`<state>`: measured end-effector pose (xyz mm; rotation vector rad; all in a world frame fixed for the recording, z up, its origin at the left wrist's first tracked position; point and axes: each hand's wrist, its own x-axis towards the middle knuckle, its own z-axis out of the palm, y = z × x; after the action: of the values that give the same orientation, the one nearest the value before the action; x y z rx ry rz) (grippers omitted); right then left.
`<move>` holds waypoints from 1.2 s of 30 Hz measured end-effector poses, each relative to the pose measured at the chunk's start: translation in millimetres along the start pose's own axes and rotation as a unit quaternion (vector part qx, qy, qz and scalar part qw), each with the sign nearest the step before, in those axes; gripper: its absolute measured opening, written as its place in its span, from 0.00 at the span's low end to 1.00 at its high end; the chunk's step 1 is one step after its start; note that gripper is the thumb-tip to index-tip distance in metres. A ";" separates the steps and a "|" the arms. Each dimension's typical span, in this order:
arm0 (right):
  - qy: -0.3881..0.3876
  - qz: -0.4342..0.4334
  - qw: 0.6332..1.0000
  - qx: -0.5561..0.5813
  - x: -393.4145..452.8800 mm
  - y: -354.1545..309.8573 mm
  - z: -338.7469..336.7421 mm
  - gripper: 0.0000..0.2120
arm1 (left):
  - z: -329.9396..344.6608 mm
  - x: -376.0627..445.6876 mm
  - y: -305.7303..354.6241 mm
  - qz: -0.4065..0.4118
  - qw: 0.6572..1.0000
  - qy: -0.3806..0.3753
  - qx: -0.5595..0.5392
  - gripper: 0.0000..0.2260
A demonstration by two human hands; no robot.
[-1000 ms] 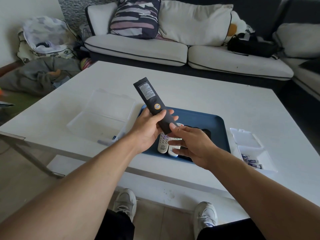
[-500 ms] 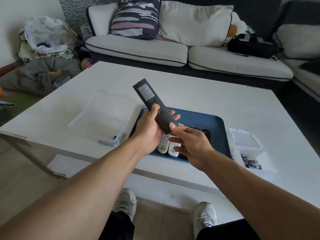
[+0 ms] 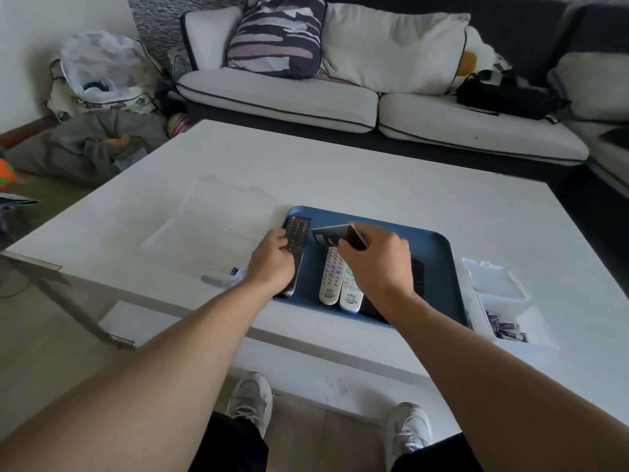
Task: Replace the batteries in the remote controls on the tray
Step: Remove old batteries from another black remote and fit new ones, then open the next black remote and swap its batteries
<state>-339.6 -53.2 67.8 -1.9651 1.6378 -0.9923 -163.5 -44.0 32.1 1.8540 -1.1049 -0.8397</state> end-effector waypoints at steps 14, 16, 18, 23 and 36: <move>-0.077 -0.282 0.880 -0.374 -20.8 8.2 64.4 0.06 | -0.1 9.6 -24.1 -0.006 0.990 -0.114 0.085 0.22; -0.096 -0.281 0.873 -0.386 -22.8 10.7 68.8 0.03 | -2.0 8.9 -23.6 -0.002 0.988 -0.123 0.092 0.23; -0.128 -0.280 0.882 -0.357 -23.4 15.4 72.5 0.03 | -3.7 7.9 -23.8 0.004 0.987 -0.124 0.103 0.23; -0.168 -0.221 0.934 -0.224 -15.2 11.9 60.2 0.11 | -3.4 7.0 -24.5 0.017 0.986 -0.113 0.118 0.22; -0.246 0.007 0.918 -0.311 61.9 65.9 48.2 0.30 | 18.0 -6.2 -16.5 0.111 0.912 -0.206 0.337 0.40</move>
<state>-345.4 -135.0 6.3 -2.3192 1.7766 0.0901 -174.9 -38.8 10.2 2.0735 -2.0332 -0.7910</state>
